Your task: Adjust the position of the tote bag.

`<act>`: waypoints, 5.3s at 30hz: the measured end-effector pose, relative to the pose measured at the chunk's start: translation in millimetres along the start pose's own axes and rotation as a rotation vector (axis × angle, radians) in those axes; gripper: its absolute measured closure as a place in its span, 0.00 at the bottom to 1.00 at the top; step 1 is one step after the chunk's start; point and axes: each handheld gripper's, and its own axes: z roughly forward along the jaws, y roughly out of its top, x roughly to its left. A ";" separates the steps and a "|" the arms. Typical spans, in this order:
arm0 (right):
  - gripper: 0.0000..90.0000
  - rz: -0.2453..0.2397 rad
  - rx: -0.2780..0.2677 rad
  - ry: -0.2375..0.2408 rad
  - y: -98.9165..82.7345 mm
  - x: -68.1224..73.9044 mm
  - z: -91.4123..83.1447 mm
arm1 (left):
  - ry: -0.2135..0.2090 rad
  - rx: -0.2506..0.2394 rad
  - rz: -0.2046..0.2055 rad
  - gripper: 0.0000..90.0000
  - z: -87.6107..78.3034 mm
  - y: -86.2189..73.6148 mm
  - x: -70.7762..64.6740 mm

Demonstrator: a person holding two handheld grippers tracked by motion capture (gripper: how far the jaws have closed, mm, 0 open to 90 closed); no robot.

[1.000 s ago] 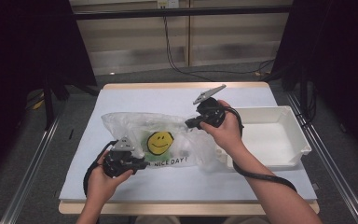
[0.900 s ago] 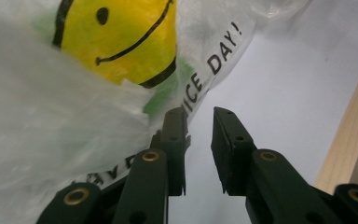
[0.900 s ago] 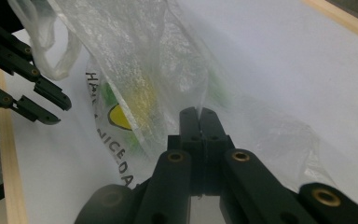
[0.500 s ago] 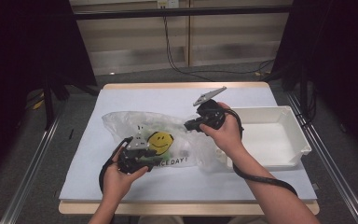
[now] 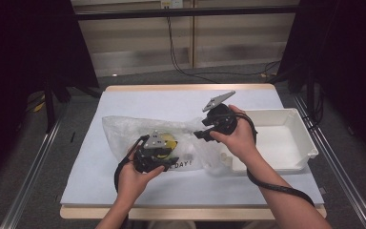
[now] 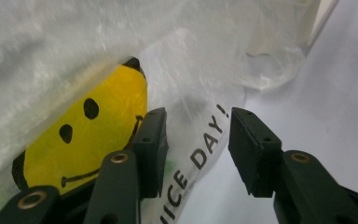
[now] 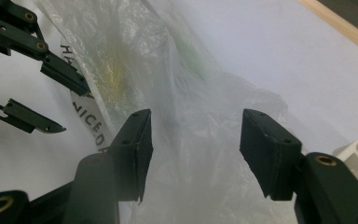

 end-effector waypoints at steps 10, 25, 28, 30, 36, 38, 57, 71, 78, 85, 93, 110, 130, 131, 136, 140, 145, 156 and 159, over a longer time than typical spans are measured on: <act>0.95 0.030 0.045 0.094 1.3 0.8 14.0 | -0.004 -0.045 -0.012 0.59 12.1 1.8 4.7; 1.00 0.097 -0.001 0.233 6.3 7.8 11.0 | 0.014 -0.094 -0.027 0.50 30.4 10.3 4.2; 1.00 0.098 -0.009 0.243 6.1 10.2 11.4 | 0.013 -0.110 -0.031 0.49 34.6 14.6 3.7; 1.00 0.099 -0.008 0.249 6.2 10.7 11.9 | -0.010 -0.131 -0.013 0.51 38.4 15.7 3.5; 1.00 0.110 -0.013 0.238 6.9 11.1 13.4 | -0.066 -0.140 0.001 0.81 39.5 17.7 3.2; 1.00 0.115 -0.007 0.237 6.5 12.5 13.7 | -0.082 -0.136 0.000 0.94 38.6 20.0 3.2; 1.00 0.139 0.024 0.149 12.4 -19.7 20.3 | -0.138 -0.009 -0.050 1.00 27.3 -1.0 -12.0; 1.00 0.184 0.082 0.101 4.9 -57.4 38.9 | -0.157 0.062 -0.059 1.00 31.7 -22.5 -30.7; 1.00 0.205 0.090 0.087 -4.0 -73.2 45.2 | -0.165 0.072 -0.075 1.00 35.5 -26.0 -37.5; 1.00 0.220 0.105 0.066 -9.3 -85.4 51.1 | -0.189 0.073 -0.084 1.00 42.1 -25.3 -40.2; 1.00 0.266 0.093 0.038 -16.6 -96.6 62.2 | -0.188 0.070 -0.082 1.00 40.3 -26.7 -41.0; 1.00 0.196 0.102 0.054 -12.5 -74.7 56.0 | -0.068 -0.030 -0.217 0.43 14.2 -24.3 -13.3; 1.00 0.153 0.123 0.049 -4.2 -72.7 65.6 | -0.022 0.021 -0.277 1.00 7.2 -35.1 9.7; 1.00 0.158 0.127 0.048 -4.0 -74.1 67.2 | -0.031 0.022 -0.294 1.00 7.8 -36.8 6.6; 1.00 0.168 0.132 0.044 -3.6 -80.6 74.7 | -0.050 0.055 -0.298 1.00 8.0 -43.1 -3.9; 1.00 0.186 0.130 0.036 -4.3 -86.9 77.3 | -0.059 0.073 -0.280 1.00 7.6 -46.3 -10.9; 1.00 0.197 0.133 0.027 -3.7 -94.8 81.7 | -0.070 0.085 -0.274 1.00 10.2 -49.0 -21.2; 1.00 0.195 0.155 -0.008 4.7 -103.7 91.5 | -0.097 0.113 -0.263 1.00 14.0 -51.2 -30.1; 1.00 0.201 0.165 -0.024 5.3 -105.5 95.1 | -0.101 0.108 -0.269 1.00 12.8 -51.7 -28.9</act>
